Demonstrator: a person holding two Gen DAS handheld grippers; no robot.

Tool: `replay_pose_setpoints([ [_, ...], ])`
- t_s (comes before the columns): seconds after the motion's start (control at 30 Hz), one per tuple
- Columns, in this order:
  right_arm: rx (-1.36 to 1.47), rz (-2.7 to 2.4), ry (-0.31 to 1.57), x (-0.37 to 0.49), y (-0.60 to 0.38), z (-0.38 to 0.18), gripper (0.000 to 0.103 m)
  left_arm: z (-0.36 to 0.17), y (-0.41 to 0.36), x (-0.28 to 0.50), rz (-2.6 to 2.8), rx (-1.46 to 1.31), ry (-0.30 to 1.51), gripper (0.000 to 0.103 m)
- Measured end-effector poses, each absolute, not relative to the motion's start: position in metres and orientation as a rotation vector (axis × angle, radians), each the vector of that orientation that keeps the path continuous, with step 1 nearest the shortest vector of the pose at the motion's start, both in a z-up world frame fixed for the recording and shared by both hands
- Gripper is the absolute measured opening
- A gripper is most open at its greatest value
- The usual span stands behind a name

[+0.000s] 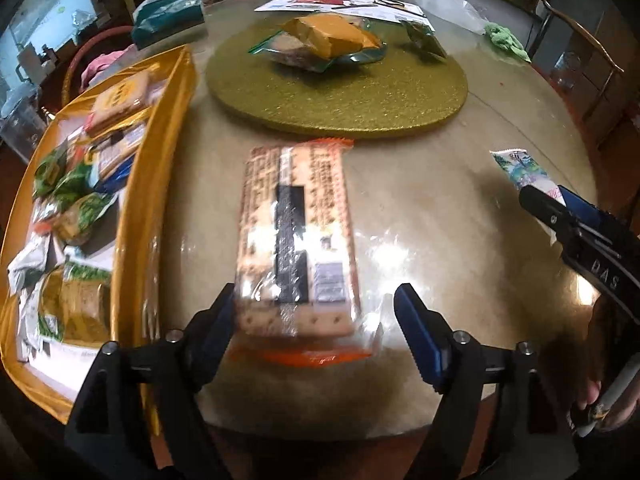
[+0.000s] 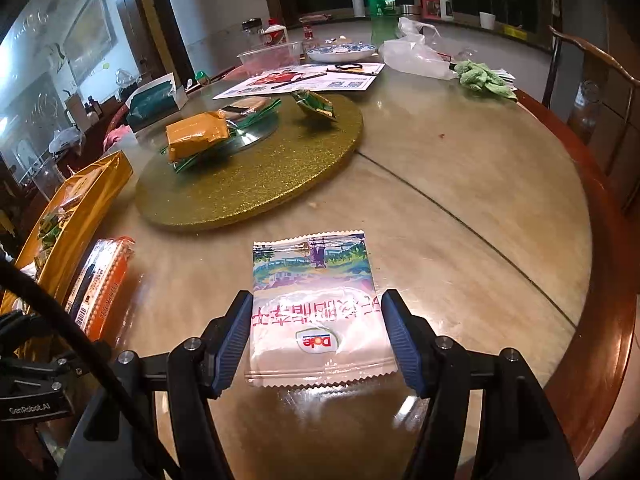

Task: Organize snacks
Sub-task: 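Grasp long orange-ended biscuit pack with left tool while right holds Dole sachet, then carry sachet and biscuit pack into the tray and open both tools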

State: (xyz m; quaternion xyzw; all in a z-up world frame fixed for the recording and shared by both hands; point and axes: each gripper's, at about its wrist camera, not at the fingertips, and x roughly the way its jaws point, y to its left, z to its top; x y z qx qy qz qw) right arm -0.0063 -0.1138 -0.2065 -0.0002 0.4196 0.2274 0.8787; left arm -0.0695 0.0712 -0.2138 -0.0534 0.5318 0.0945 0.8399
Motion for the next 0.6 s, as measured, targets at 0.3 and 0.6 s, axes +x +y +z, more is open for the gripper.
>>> replay_pose_setpoints([
  [0.3, -0.006, 0.474, 0.875, -0.007, -0.114, -0.206, 0.065, -0.212, 0.084, -0.068, 0.241, -0.119, 1.04, 0.055],
  [0.6, 0.027, 0.561, 0.866, -0.014, -0.113, -0.204, 0.061, -0.176, 0.097, -0.152, 0.009, -0.304, 0.951, 0.055],
])
